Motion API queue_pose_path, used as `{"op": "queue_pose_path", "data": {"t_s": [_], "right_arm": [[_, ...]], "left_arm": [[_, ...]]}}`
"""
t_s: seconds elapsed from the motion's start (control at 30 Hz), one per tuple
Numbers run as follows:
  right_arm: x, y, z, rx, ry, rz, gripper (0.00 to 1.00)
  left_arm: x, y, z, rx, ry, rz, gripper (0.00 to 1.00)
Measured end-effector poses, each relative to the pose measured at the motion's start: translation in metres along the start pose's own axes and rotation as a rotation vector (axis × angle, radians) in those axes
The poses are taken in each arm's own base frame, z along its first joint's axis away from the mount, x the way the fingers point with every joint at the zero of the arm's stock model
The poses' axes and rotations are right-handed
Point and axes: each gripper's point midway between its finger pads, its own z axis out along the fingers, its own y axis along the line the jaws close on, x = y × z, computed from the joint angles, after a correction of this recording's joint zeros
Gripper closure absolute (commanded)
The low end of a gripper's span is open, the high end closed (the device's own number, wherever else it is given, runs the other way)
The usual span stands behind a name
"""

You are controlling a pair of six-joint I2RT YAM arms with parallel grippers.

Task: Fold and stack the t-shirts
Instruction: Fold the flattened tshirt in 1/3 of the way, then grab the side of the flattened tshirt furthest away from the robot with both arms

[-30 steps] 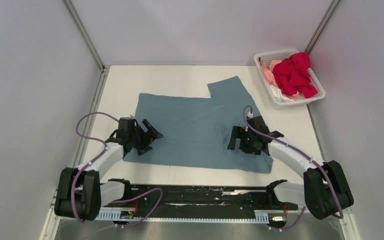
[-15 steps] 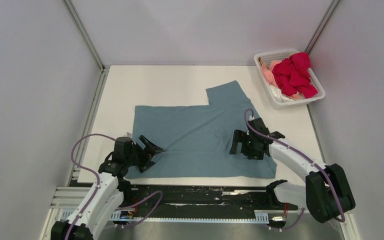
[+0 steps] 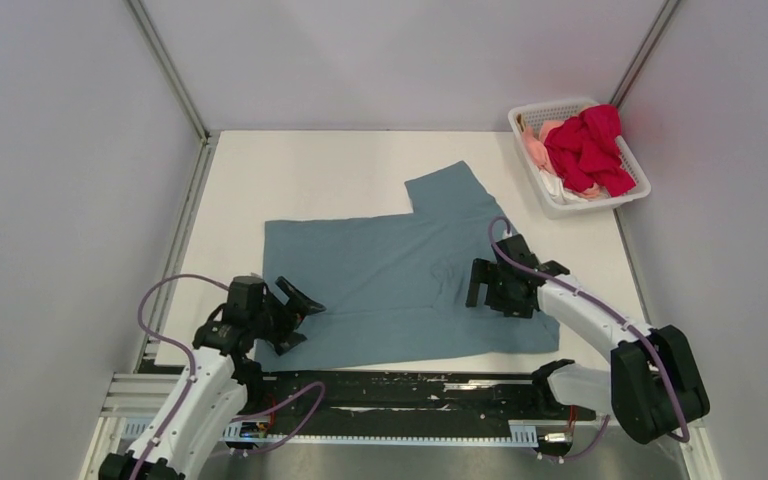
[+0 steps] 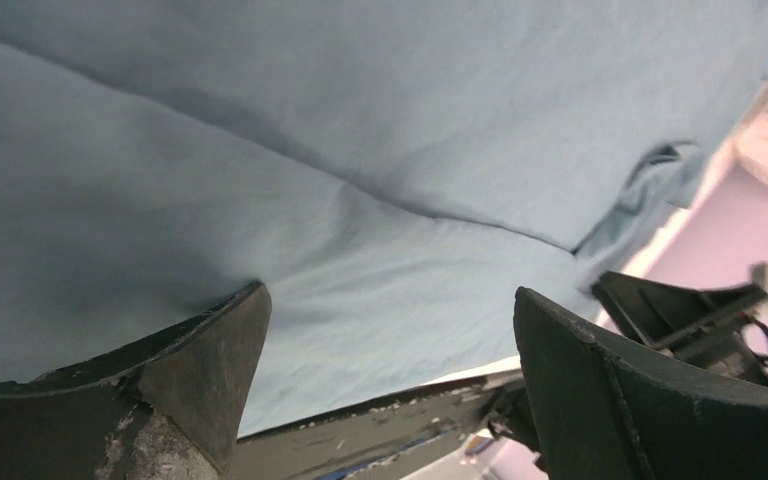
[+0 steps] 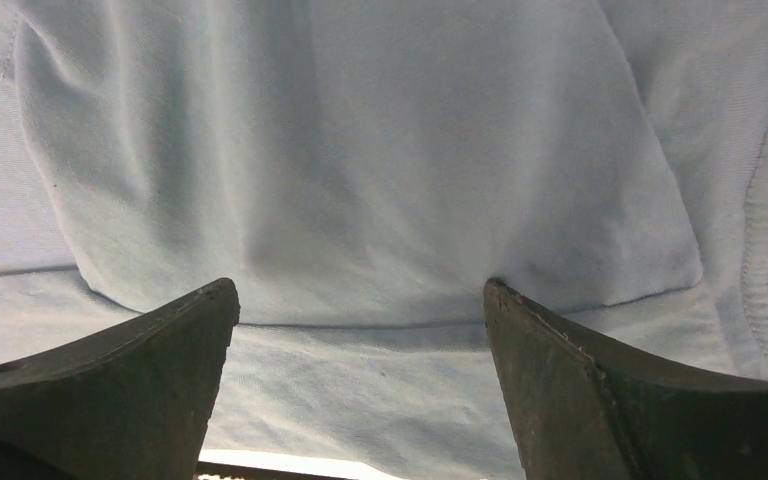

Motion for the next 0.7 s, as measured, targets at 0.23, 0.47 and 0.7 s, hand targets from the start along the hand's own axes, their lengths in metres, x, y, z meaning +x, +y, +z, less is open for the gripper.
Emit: {"op": "queue_pose_path", "data": {"t_s": [0.23, 0.47, 0.7], "right_arm": [[-0.024, 0.003, -0.017, 0.027, -0.056, -0.021, 0.00], [-0.153, 0.059, -0.074, -0.062, -0.394, -0.017, 0.00], [-0.279, 0.089, -0.037, -0.073, -0.498, 0.001, 0.00]], "left_arm": [[-0.027, -0.017, -0.019, -0.121, -0.077, 0.086, 0.00], [-0.111, -0.079, -0.028, -0.201, -0.251, 0.170, 0.00], [-0.238, -0.088, 0.002, -0.317, -0.355, 0.052, 0.00]]}}
